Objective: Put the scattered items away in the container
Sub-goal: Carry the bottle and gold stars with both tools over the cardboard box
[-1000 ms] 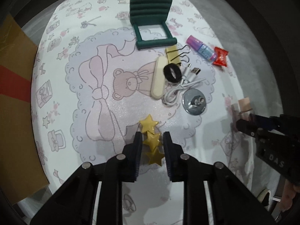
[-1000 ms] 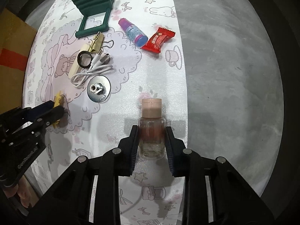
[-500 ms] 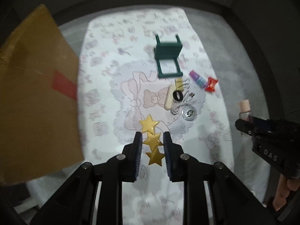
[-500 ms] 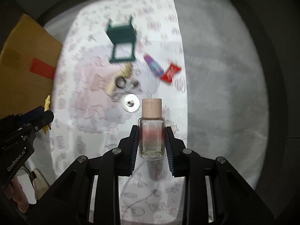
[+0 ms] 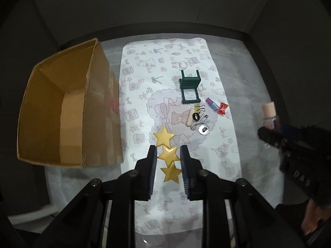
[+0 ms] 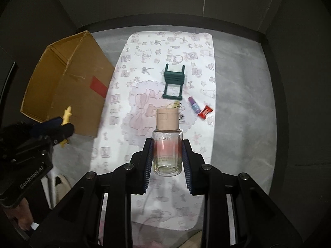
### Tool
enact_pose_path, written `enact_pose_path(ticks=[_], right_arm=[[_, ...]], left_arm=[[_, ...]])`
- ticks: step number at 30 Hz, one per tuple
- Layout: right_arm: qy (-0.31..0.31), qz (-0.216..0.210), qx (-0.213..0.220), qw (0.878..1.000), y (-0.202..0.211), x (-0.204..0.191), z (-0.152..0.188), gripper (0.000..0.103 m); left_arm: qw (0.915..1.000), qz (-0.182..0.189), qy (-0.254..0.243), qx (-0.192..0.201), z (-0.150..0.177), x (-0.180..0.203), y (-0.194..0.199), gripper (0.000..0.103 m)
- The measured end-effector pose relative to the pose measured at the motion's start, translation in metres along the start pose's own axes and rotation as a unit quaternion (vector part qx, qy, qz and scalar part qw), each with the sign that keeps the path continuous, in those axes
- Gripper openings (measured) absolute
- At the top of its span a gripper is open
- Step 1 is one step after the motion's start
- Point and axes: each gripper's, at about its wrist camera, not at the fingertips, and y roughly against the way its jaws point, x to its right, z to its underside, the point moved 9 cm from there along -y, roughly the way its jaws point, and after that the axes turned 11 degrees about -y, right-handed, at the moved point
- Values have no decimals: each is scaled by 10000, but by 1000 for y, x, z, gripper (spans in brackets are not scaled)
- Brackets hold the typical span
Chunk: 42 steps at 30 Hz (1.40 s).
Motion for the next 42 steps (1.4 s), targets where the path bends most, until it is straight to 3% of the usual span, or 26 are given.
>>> enact_pose_path(ticks=[12, 26, 33, 42], right_arm=[[-157, -339, 28, 9993, -1, -44, -22, 28], [53, -333, 98, 9994, -2, -77, -33, 28], [304, -422, 84, 9986, -4, -114, -43, 28], [887, -586, 128, 9943, -9, -185, -63, 28]], left_arm=[[9990, -55, 273, 345, -17, -26, 16, 22], [9968, -104, 513, 599, -29, -51, 29, 22], [9922, -202, 975, 755, -27, -89, 41, 23], [9764, -477, 1927, 849, -12, -170, 47, 22]])
